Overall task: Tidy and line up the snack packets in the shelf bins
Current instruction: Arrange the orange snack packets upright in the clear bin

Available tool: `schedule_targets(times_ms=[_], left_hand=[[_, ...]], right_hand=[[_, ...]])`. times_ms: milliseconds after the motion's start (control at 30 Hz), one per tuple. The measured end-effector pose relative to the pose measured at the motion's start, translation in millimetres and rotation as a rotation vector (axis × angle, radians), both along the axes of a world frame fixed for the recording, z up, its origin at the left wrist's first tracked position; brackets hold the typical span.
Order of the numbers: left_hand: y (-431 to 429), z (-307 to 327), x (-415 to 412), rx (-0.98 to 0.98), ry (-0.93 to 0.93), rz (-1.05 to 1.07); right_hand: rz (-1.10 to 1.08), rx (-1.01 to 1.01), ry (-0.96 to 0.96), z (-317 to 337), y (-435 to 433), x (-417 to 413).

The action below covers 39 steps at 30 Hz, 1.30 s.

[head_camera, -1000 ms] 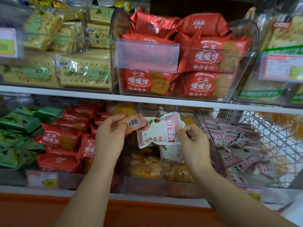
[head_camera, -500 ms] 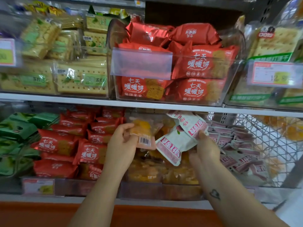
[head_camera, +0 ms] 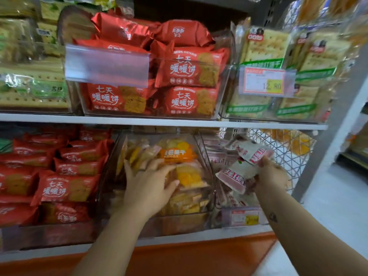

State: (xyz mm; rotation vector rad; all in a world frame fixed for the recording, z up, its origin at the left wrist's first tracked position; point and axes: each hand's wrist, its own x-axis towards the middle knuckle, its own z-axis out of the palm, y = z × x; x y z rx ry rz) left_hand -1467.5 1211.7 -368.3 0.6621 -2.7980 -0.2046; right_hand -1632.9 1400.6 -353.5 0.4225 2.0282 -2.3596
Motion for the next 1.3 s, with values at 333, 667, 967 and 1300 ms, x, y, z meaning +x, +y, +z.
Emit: schedule_targets(times_ms=[333,667,967,1300], left_hand=[[0,5,-5,0.162,0.003,-0.154],[-10,2,3,0.134,-0.13,-0.188],[-37,11,35,0.128,-0.239,-0.07],[-60,13,57,0.046,-0.038,0.068]], right_hand=[[0.211,1.157,0.577,-21,15,-9],[0.781,1.544,0.429,6,8,7],[1.381,1.461,1.062,27,-85,59],[1.37,1.553,1.195,32,-102,48]])
